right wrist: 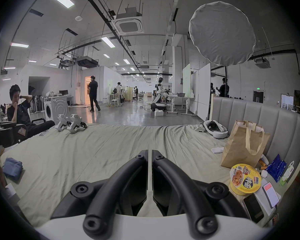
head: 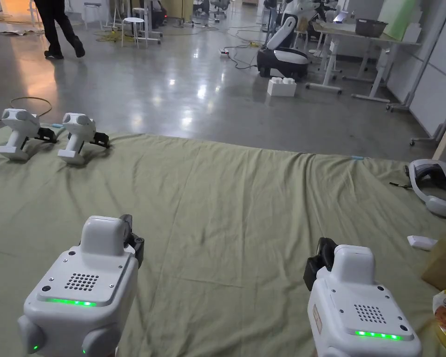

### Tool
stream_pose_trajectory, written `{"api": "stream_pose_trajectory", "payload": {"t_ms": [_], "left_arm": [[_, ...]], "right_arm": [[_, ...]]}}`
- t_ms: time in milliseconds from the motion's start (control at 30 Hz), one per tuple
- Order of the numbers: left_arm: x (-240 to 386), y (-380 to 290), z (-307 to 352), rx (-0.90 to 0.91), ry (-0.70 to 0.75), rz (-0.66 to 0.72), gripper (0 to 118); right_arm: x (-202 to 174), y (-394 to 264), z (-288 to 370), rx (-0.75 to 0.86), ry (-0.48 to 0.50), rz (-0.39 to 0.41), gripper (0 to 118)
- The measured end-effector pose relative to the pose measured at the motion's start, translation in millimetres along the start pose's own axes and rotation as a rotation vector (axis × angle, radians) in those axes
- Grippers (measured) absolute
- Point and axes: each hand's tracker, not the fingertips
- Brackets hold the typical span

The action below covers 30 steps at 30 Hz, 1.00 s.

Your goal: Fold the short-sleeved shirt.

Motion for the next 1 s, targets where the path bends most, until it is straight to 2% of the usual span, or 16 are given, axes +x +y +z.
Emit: {"api": "stream_pose_trajectory", "payload": {"t_ms": [200, 233, 267, 300, 333, 367, 467, 567, 633, 867, 967, 1000], "left_arm": [[3, 4, 1, 0.007, 0.012, -0.031, 2], [3, 4, 1, 0.004, 0.016, -0.037, 2], [3, 4, 1, -0.004, 0.014, -0.044, 7], [4, 5, 0, -0.016, 0.013, -0.053, 23], [4, 4, 0, -0.023, 0.012, -0.056, 53], [3, 3, 2, -0.025, 0.005, -0.048, 65], [2, 2, 5, -0.013, -0.006, -0.033, 68], [3, 1, 3, -0.025, 0.027, -0.040, 77], [0, 2, 2, -0.033, 0.029, -0.014, 83], [-11, 7, -2, -0.033, 0.024, 0.059, 87], [-11, 9, -3, -0.026, 0.031, 0.050, 87], [-10, 10, -3, -0.021, 0.038, 0.046, 87]], "right_arm": [[-1, 0, -1, 0.003, 0.000, 0.015, 6], [-2, -1, -1, 0.005, -0.010, 0.024, 10], [-2, -1, -1, 0.001, -0.014, 0.030, 15], [-3, -1, -1, -0.005, -0.020, 0.038, 22], [-3, -1, -1, -0.009, -0.026, 0.044, 40], [-3, -1, -1, -0.016, -0.033, 0.047, 57], [-2, -2, -2, -0.014, -0.048, 0.035, 88], [0, -2, -3, -0.016, -0.064, 0.012, 111], [3, -1, -3, -0.016, -0.061, 0.000, 113], [5, 5, -3, -0.029, -0.053, 0.009, 114], [12, 7, -1, -0.021, 0.016, -0.061, 114], [13, 8, -1, -0.018, 0.021, -0.062, 114]]}}
